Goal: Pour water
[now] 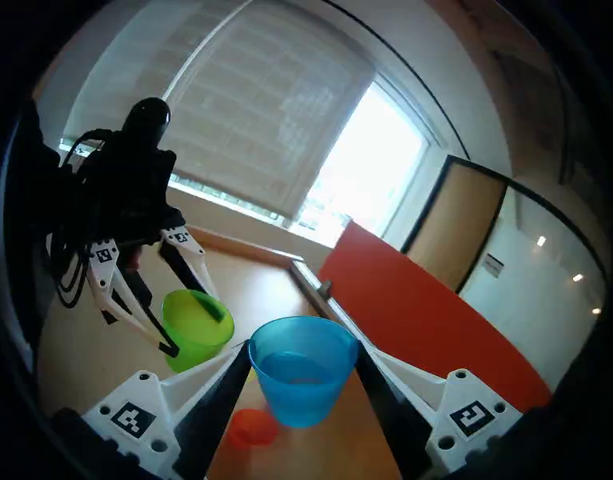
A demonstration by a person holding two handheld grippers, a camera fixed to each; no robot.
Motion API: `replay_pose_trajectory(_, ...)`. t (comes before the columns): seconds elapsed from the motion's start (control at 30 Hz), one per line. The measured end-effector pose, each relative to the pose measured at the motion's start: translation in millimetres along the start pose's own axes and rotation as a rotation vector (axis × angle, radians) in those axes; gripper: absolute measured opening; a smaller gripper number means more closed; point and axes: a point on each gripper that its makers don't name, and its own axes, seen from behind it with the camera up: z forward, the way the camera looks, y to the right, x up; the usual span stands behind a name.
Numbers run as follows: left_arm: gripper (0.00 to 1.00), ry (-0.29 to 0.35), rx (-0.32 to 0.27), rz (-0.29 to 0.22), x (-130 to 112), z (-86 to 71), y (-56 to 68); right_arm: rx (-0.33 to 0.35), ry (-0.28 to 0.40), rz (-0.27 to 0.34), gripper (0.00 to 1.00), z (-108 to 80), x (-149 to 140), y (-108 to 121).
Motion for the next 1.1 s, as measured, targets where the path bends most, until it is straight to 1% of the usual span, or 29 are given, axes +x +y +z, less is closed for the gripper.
replay_pose_trajectory(0.2,0.87,0.001,-0.001,0.0,1,0.0,0.5,0.009,0.005,-0.042,0.93,5.4,7,-3)
replay_pose_trajectory(0.5,0.87,0.01,-0.005,0.011,2,-0.4,4.2,0.018,0.009,-0.079,0.93,11.0,14,-5)
replay_pose_trajectory(1.1,0.87,0.027,-0.007,0.001,3,0.0,6.3,0.034,0.013,-0.165,0.93,19.3,23,-11)
